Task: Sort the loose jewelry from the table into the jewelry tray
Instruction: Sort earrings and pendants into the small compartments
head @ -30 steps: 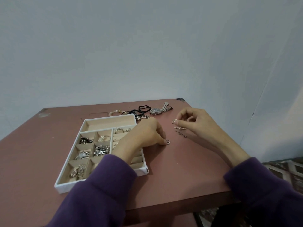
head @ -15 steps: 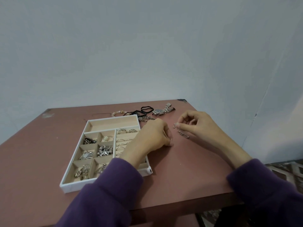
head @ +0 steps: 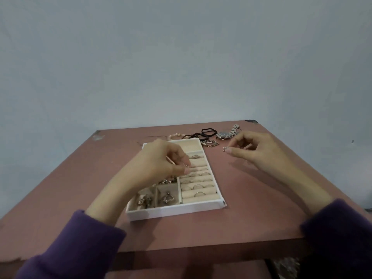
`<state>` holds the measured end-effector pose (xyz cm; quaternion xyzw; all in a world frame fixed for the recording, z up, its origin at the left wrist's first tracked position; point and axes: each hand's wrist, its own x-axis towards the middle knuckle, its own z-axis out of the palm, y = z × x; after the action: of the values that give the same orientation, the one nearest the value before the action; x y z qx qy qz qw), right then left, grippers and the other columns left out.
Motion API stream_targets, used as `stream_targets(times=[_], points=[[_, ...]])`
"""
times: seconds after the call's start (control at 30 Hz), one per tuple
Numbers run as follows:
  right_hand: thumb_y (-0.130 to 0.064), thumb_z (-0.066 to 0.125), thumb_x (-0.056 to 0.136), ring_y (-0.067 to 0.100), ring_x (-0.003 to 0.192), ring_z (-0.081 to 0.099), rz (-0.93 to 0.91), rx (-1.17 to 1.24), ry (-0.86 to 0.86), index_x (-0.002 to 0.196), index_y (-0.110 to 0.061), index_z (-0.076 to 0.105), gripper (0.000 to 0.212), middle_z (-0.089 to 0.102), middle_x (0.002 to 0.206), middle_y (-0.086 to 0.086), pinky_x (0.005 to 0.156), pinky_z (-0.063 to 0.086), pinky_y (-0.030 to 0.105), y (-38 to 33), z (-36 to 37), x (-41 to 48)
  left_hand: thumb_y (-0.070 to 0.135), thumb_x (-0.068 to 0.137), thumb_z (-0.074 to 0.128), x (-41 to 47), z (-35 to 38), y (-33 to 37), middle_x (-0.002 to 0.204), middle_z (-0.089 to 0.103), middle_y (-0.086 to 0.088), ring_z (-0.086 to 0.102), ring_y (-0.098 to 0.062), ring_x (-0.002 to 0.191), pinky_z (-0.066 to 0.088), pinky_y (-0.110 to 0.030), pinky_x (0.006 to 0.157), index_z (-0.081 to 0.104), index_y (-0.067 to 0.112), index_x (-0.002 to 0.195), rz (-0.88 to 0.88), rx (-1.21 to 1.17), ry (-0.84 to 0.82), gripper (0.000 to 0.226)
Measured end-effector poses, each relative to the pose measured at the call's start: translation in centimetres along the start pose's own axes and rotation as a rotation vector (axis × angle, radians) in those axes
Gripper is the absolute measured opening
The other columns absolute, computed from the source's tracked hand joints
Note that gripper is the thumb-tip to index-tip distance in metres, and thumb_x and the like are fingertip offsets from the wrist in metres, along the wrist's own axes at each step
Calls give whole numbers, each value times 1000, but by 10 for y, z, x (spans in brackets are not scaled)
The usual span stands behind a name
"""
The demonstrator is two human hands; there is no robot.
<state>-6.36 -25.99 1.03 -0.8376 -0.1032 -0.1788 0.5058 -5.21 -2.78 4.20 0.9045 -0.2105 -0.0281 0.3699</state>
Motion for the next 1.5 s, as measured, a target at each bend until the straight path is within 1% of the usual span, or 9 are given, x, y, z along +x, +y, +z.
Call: stream_targets(times=[0.37, 0.57, 0.7, 0.87, 0.97, 1.07, 1.17, 1.3, 1.5], points=[[-19, 76, 74, 0, 53, 45, -40, 44, -118, 73, -17, 67, 9, 60, 64, -9, 54, 38, 12, -33, 48, 5, 9, 77, 72, -33, -12, -21, 71, 69, 13, 62, 8, 67, 44, -1, 60, 74, 21, 85, 32, 119, -116, 15], [-16, 76, 74, -3, 54, 47, -61, 2, -145, 74, -13, 68, 9, 62, 68, -4, 57, 38, 10, -45, 54, 6, 8, 78, 70, -30, -7, -24, 77, 74, 4, 66, -3, 73, 47, -13, 64, 70, 20, 83, 36, 91, -164, 13], [-17, 76, 74, -4, 55, 49, -69, -9, -166, 72, -15, 68, 9, 63, 67, -6, 59, 38, 11, -51, 55, 4, 11, 78, 71, -31, -6, -27, 78, 74, 4, 67, -3, 73, 44, -5, 60, 70, 19, 81, 60, 55, -149, 9], [-16, 75, 75, -6, 58, 52, -81, -25, -258, 75, -14, 71, 5, 67, 70, -3, 60, 39, 9, -59, 56, 0, 26, 79, 71, -34, -12, -38, 74, 73, 5, 66, -13, 70, 41, -7, 55, 71, 23, 79, 125, -73, 134, 3], [-16, 77, 74, -5, 57, 51, -94, -56, -311, 75, -13, 73, 5, 66, 70, -1, 58, 38, 6, -61, 62, -1, 22, 83, 67, -33, -6, -51, 74, 71, 1, 60, -3, 58, 41, -7, 52, 70, 20, 84, 110, -295, 433, 4], [-17, 78, 73, -3, 58, 51, -99, -91, -388, 72, -16, 73, 5, 65, 67, -4, 57, 36, 7, -62, 70, -3, 33, 85, 63, -27, 0, -67, 81, 69, 8, 58, -4, 67, 42, -11, 58, 68, 27, 93, 90, -149, 646, 11], [-19, 79, 72, -3, 57, 48, -91, -129, -439, 70, -19, 73, 6, 61, 62, -10, 57, 36, 10, -63, 78, -8, 34, 87, 61, -24, 0, -72, 81, 67, 13, 58, -5, 74, 44, -18, 66, 68, 27, 97, 117, -109, 729, 14], [-25, 80, 70, 4, 64, 49, -79, -189, -511, 75, -19, 76, 8, 57, 68, -7, 68, 45, 30, -65, 87, -12, 32, 87, 61, -23, 1, -75, 79, 66, 12, 58, -8, 73, 45, -25, 68, 67, 27, 96, 151, -83, 749, 12], [-28, 79, 71, 15, 77, 53, -104, -300, -536, 74, -21, 76, 9, 49, 72, -8, 73, 45, 31, -64, 94, -13, 31, 87, 62, -22, 1, -77, 78, 64, 12, 56, -8, 72, 43, -24, 66, 67, 26, 96, 173, -71, 738, 12]])
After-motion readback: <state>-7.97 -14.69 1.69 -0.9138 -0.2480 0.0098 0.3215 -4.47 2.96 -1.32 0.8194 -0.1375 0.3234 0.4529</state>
